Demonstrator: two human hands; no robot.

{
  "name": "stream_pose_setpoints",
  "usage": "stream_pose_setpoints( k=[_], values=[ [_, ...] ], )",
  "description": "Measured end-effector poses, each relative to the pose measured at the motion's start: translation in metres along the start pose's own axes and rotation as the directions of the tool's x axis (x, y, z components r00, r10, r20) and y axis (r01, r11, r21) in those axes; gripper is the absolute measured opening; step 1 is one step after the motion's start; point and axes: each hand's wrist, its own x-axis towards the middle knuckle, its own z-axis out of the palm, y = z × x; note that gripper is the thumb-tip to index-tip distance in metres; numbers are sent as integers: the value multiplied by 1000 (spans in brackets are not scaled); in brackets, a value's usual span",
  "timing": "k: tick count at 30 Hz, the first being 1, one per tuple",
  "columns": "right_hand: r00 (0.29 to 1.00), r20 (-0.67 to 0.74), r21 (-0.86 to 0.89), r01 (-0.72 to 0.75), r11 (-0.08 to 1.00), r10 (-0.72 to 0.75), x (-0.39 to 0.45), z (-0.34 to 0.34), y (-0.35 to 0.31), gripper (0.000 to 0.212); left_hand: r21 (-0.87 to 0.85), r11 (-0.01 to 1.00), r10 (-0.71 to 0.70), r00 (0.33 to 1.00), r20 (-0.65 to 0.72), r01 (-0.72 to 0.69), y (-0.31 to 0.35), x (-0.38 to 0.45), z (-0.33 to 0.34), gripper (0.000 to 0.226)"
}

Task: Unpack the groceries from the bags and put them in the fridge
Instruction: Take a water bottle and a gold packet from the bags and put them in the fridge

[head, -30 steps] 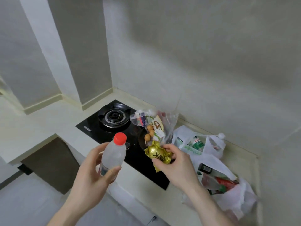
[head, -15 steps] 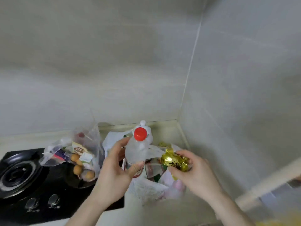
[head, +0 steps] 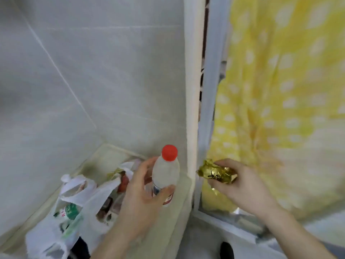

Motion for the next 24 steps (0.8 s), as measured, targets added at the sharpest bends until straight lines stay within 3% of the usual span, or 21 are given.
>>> stream_pose_setpoints(
  k=[5,13,20,24],
  values=[
    [959,-238,14,-153,988,152,-73,-62,45,45,-16,996,89,969,233,-87,37,-7,66,66],
    [800,-506,116,-307,945,322,-197,-175,122,41,-110,975,224,852,473,-195,124,-37,209,68],
    [617,-666,129,-456,880,418,-307,-275,193,34,-238,931,366,710,601,-278,199,-86,352,68],
    [478,-743,185,-526,830,468,-361,-310,218,37,-311,899,436,558,706,-309,236,-117,422,67]
  ],
)
